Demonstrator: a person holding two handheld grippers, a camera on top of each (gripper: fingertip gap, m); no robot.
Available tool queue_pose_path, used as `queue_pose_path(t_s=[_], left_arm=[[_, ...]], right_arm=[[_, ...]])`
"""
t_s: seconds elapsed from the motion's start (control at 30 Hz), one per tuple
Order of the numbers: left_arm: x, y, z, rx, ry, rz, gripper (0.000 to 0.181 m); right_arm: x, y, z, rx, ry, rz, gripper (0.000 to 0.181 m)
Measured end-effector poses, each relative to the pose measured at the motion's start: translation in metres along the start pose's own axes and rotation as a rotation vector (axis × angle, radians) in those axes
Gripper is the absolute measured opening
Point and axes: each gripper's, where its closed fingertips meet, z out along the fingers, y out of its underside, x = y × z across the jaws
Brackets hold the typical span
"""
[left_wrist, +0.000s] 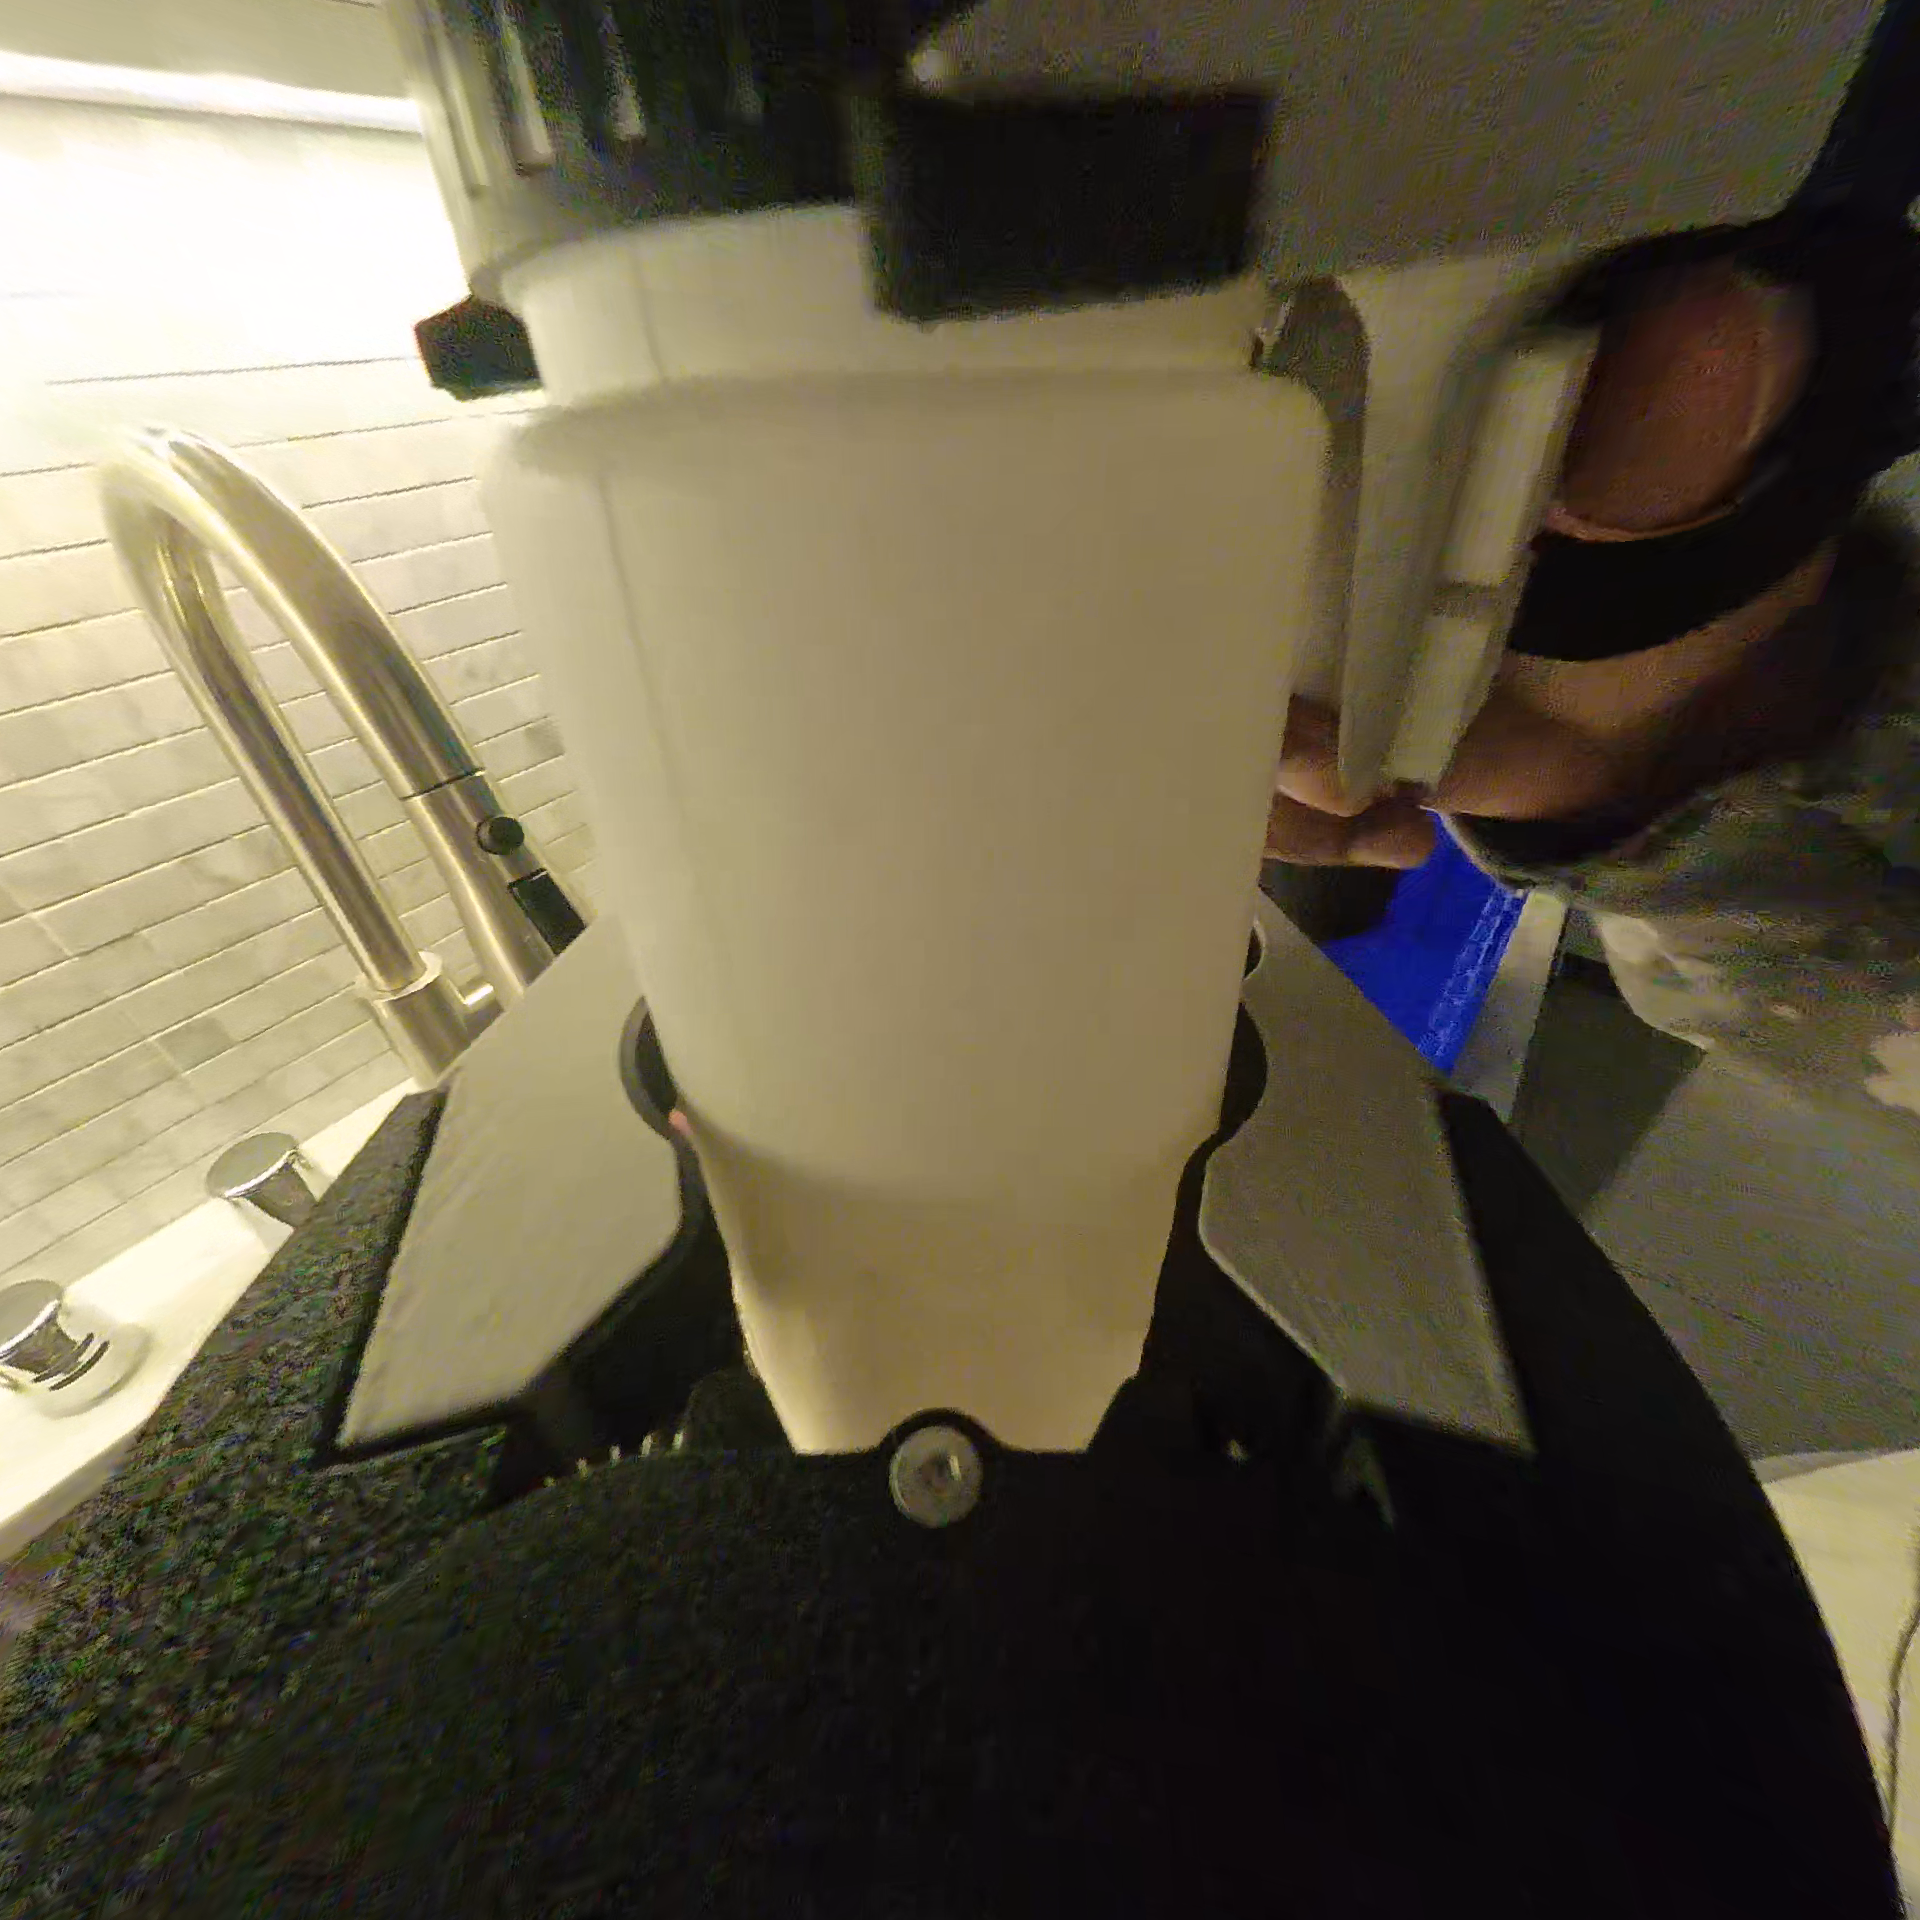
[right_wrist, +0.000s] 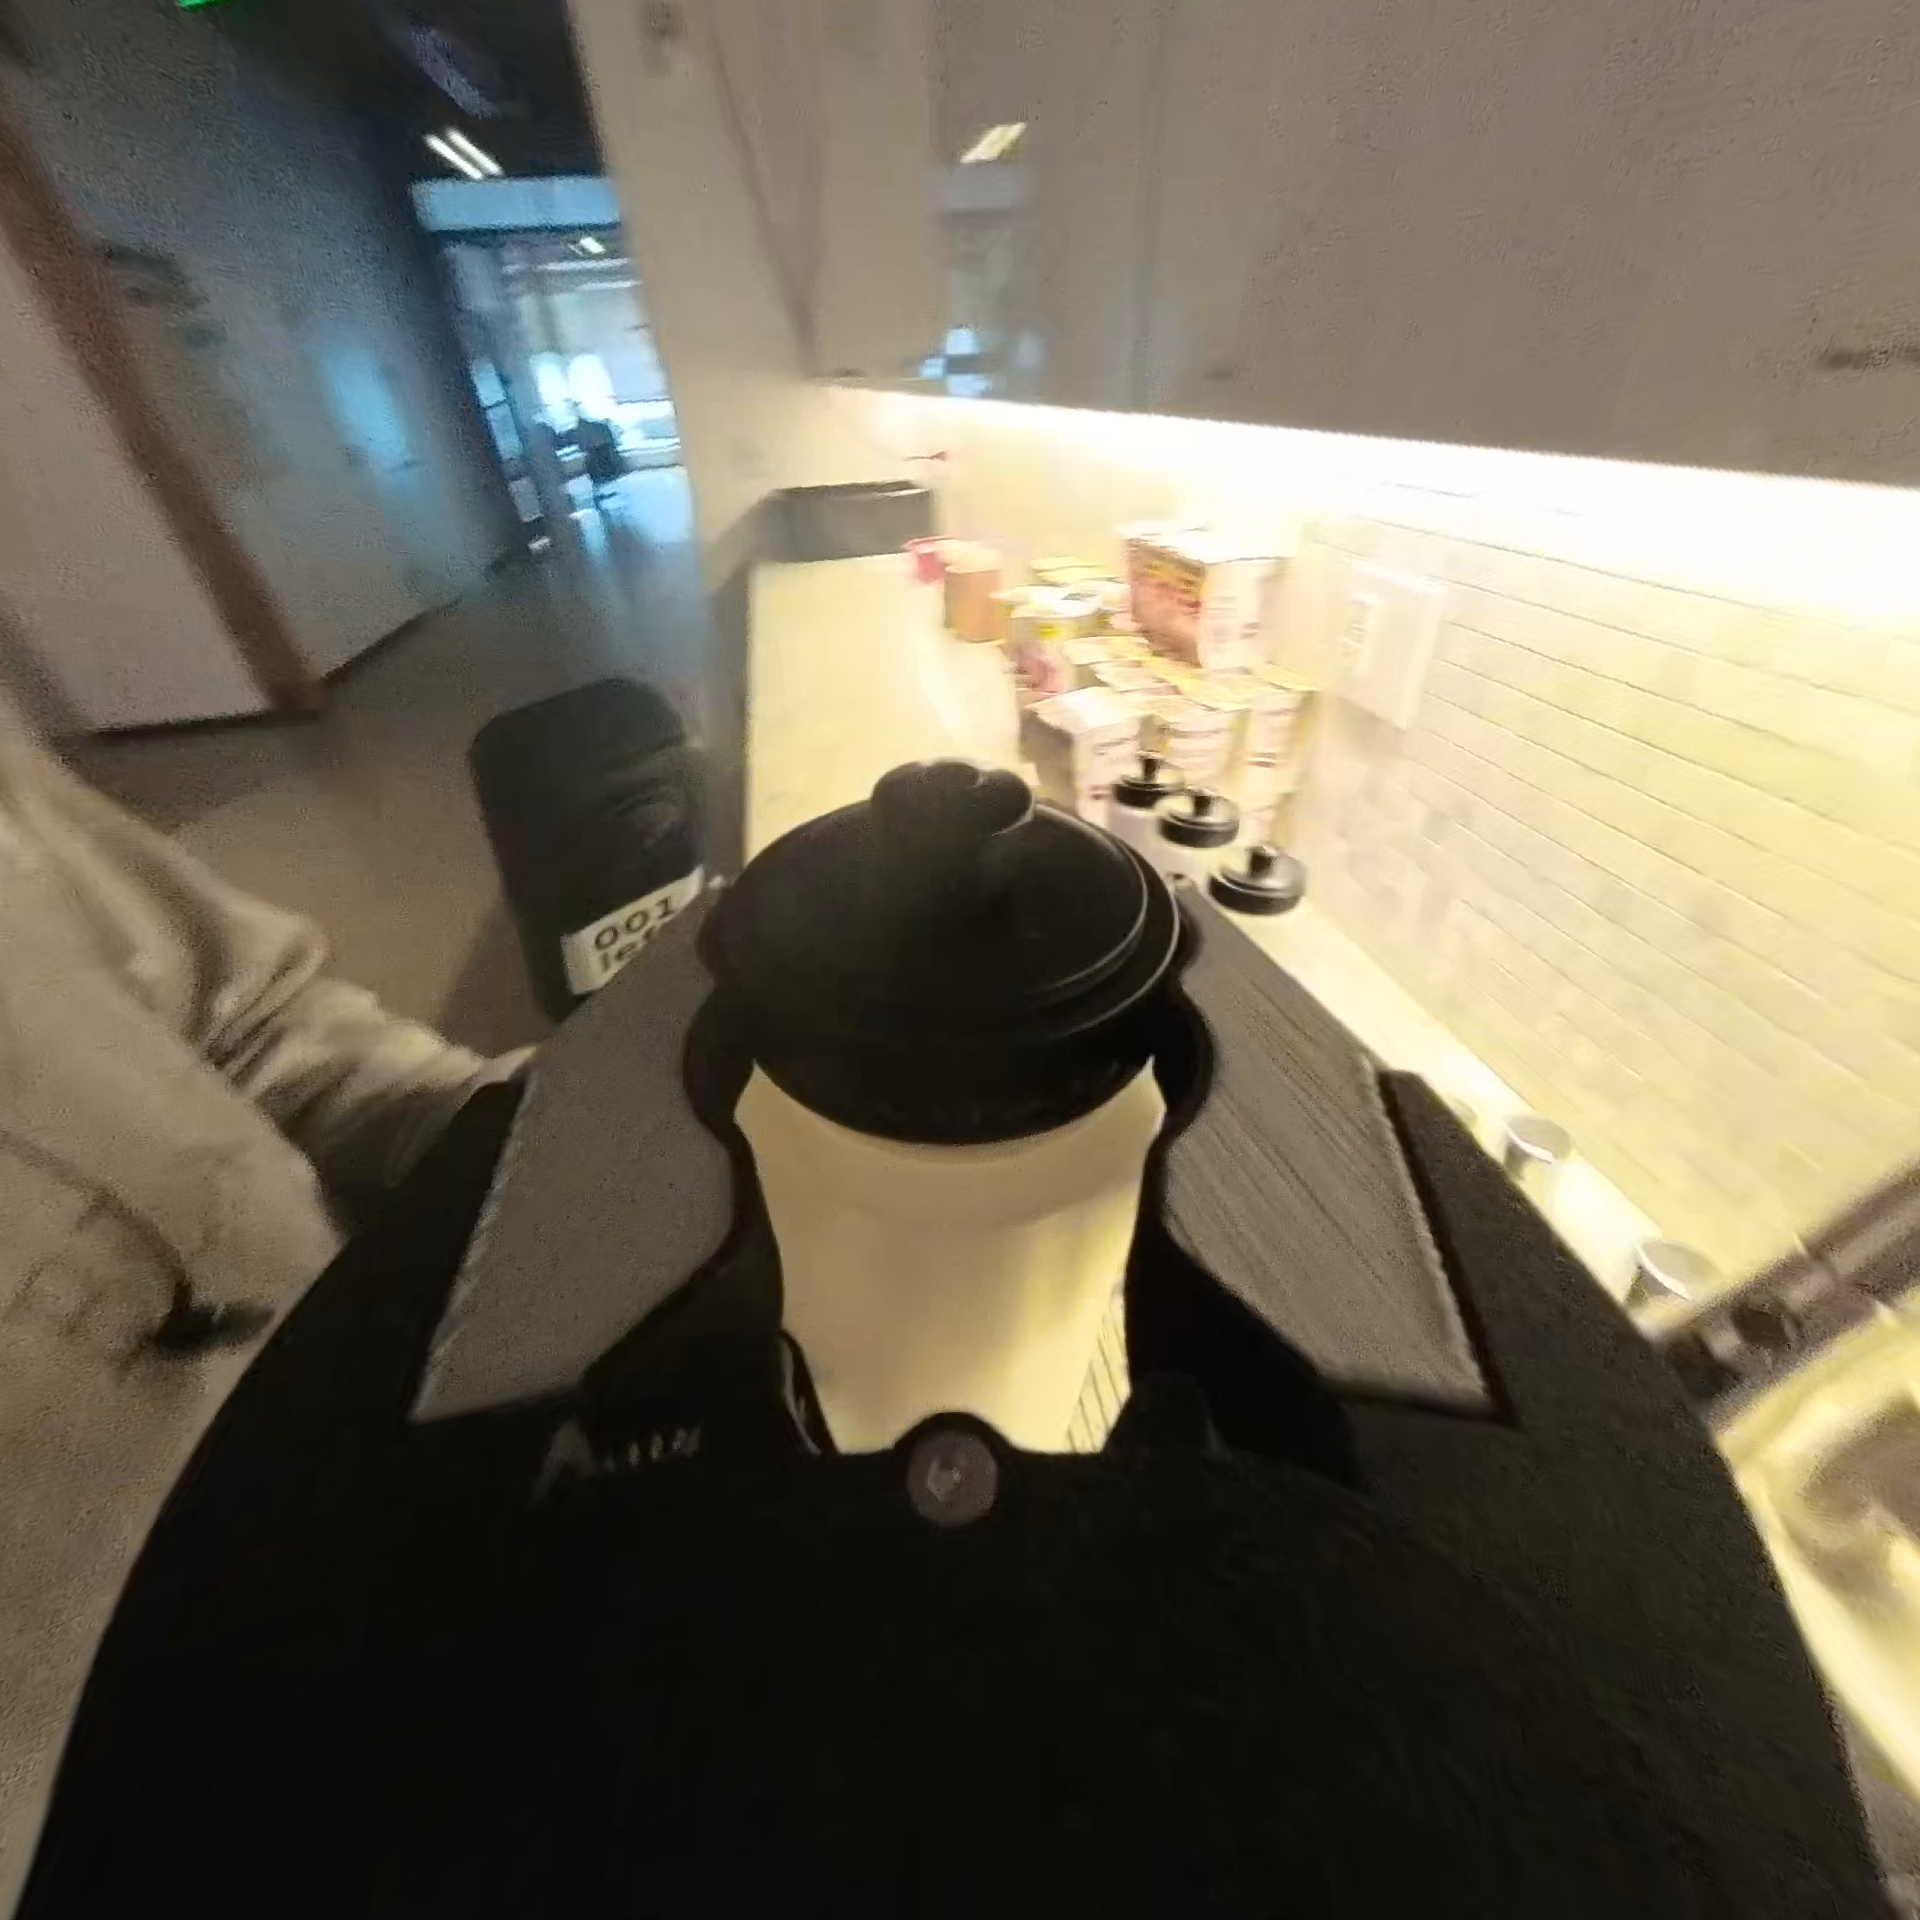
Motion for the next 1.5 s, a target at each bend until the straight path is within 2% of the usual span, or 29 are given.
queue_pose_path(t_s=[0.1, 0.2, 0.3, 0.4, 0.5, 0.6, 0.73, 0.9, 1.03, 1.13, 1.23, 1.33, 1.5], left_arm=[[0.01, -0.004, -0.002, 0.007, 0.055, 0.011, 0.103], [0.026, -0.005, -0.003, -0.003, 0.112, 0.004, 0.103], [0.037, -0.011, -0.007, 0.019, 0.149, -0.02, 0.103], [0.037, -0.013, -0.009, 0.017, 0.14, -0.013, 0.103], [0.031, -0.007, -0.009, 0.003, 0.122, -0.016, 0.103], [0.022, 0.004, -0.006, -0.003, 0.093, -0.021, 0.104], [0.003, 0.036, 0.004, -0.025, 0.041, -0.036, 0.105], [-0.027, 0.097, 0.021, -0.064, -0.028, -0.038, 0.105], [-0.051, 0.168, 0.034, -0.146, -0.09, -0.078, 0.105], [-0.072, 0.217, 0.046, -0.225, -0.147, -0.127, 0.105], [-0.093, 0.253, 0.068, -0.283, -0.194, -0.144, 0.105], [-0.111, 0.27, 0.097, -0.301, -0.218, -0.148, 0.106], [-0.119, 0.263, 0.127, -0.258, -0.212, -0.133, 0.105]], right_arm=[[-0.023, -0.007, -0.007, 0.001, -0.337, -0.09, 0.077], [-0.042, -0.029, -0.025, 0.041, -0.689, 0.004, 0.077], [-0.04, -0.04, -0.026, 0.021, -0.822, 0.015, 0.077], [-0.033, -0.068, -0.028, 0.113, -0.855, 0.041, 0.077], [-0.022, -0.077, -0.028, 0.142, -0.744, -0.004, 0.078], [-0.002, -0.059, -0.03, 0.151, -0.513, -0.026, 0.078], [0.035, -0.002, -0.046, 0.084, -0.12, -0.008, 0.078], [0.047, 0.08, -0.088, -0.003, 0.181, 0.121, 0.078], [0.038, 0.135, -0.117, -0.106, 0.302, 0.221, 0.078], [0.031, 0.156, -0.135, -0.129, 0.349, 0.305, 0.078], [0.029, 0.172, -0.151, -0.171, 0.39, 0.348, 0.078], [0.031, 0.177, -0.163, -0.198, 0.419, 0.363, 0.078], [0.039, 0.174, -0.179, -0.2, 0.468, 0.364, 0.078]])
